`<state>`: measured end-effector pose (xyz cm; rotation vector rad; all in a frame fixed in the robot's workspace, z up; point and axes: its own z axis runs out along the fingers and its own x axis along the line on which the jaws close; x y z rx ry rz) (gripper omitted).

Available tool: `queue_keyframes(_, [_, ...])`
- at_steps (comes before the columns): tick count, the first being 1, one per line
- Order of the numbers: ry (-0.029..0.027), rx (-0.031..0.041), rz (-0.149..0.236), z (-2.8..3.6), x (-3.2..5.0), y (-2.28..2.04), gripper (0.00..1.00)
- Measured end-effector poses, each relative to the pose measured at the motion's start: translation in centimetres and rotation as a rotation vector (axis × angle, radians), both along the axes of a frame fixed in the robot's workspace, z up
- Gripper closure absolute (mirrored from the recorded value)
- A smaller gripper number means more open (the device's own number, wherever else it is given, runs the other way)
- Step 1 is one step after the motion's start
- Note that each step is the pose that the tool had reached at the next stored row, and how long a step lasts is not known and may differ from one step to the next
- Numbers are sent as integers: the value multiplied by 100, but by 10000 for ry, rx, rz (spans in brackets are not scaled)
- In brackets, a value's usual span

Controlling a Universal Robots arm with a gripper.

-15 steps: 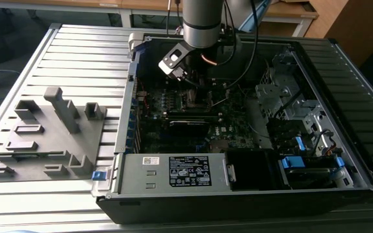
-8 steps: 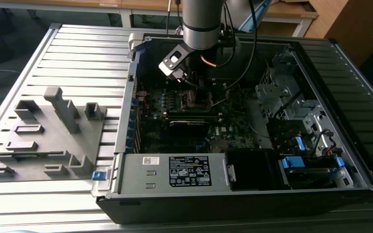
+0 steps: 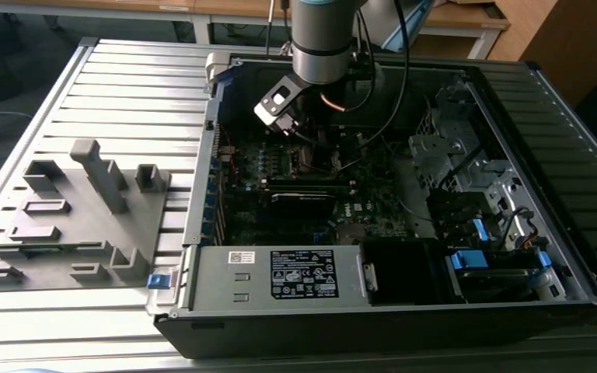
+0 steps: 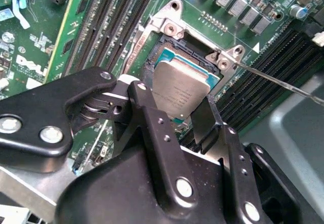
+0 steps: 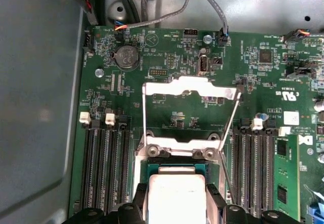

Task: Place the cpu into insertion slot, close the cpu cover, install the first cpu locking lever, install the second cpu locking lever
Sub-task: 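Place the cpu into insertion slot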

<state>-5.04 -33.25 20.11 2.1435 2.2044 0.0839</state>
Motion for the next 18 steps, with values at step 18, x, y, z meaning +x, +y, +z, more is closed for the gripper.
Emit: queue_keyframes(18, [-219,5,-207,-22,-38,-10,46])
